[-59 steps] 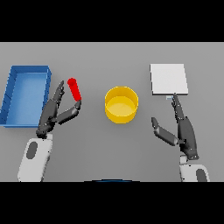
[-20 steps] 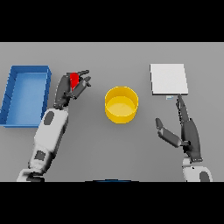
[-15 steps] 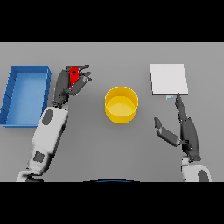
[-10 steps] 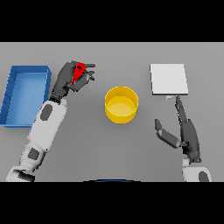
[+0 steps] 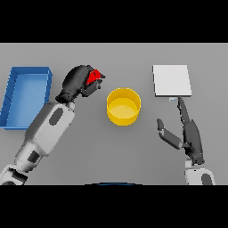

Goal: Pick up the red beaker and tilt it to pour out 1 green nut into yellow bowl. Pick up the yellow bowl and place it on the metallic measuring scale.

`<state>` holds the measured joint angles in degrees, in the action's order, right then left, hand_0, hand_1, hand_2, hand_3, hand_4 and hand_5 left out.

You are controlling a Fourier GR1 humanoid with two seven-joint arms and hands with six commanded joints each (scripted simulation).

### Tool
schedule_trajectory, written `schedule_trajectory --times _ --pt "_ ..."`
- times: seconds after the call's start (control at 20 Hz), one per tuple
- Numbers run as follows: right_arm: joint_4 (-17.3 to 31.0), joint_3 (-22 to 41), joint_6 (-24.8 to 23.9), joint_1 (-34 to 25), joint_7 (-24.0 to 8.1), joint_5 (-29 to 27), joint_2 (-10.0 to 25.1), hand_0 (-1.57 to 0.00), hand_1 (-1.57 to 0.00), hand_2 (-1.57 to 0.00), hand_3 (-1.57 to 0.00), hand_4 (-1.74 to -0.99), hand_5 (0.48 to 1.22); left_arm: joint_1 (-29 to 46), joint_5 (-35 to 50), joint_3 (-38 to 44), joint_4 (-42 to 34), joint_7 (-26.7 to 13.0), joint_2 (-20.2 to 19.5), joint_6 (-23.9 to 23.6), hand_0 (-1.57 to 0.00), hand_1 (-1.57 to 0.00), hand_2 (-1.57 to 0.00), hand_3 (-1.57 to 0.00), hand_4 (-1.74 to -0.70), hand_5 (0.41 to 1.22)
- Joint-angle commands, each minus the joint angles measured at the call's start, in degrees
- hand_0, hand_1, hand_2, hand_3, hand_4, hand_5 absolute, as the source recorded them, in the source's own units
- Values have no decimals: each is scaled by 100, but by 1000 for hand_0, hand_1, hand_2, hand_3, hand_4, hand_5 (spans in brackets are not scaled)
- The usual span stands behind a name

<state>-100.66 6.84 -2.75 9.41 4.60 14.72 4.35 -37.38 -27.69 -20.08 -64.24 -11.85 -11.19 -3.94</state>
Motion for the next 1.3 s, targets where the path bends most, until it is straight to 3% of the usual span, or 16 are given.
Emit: schedule_trajectory --times 0.0,0.15,0.35,0.45,0.5,0.7,0.9,1.15,1.25 --pt "-26 16 2 5 -27 -11 -27 1 1 1 1 -1254 687 -20 -256 -234 -42 -125 -65 26 -1569 -1569 -1569 -1568 -1738 1133" --pt "-14 -26 10 -15 -97 -36 0 1 1 1 1 -1262 694 -394 -965 -842 58 -417 -329 266 -1570 -1570 -1570 -1570 -1740 1145" --pt "-20 33 17 14 -85 5 -34 1 1 1 1 -1274 704 -862 -1490 -1394 346 -387 -489 565 -1571 -1571 -1571 -1570 -1740 1190" --pt "-45 -13 40 -34 -110 -68 -18 1 1 1 1 -1284 705 -1098 -1671 -1614 341 -302 -626 812 -1571 -1571 -1571 -1571 -1649 1201" --pt "11 3 38 -48 -104 -77 -59 1 1 1 1 -1283 702 -1216 -1772 -1751 355 -267 -652 924 -1571 -1571 -1571 -1571 -1666 1205" --pt "99 -15 -13 33 106 -144 -174 1 1 1 1 -1292 678 -1722 -2136 -2368 615 -66 -655 1524 -1571 -1571 -1571 -1277 -1701 1215" --pt "93 -124 81 28 138 -408 -178 1 1 1 1 -1294 653 -2178 -2482 -2982 841 368 -589 1885 -1571 -1571 -1571 -1451 -1723 1218" --pt "140 -77 -13 -17 60 -282 -239 1 1 1 1 -1293 631 -2476 -2905 -3741 1056 590 -632 2207 -1571 -1571 -1571 -1532 -1735 1220" --pt "93 -106 -40 73 186 -265 -198 1 1 1 1 -1288 627 -2721 -3071 -3984 1123 627 -617 2313 -1571 -1571 -1571 -1546 -1737 1220"
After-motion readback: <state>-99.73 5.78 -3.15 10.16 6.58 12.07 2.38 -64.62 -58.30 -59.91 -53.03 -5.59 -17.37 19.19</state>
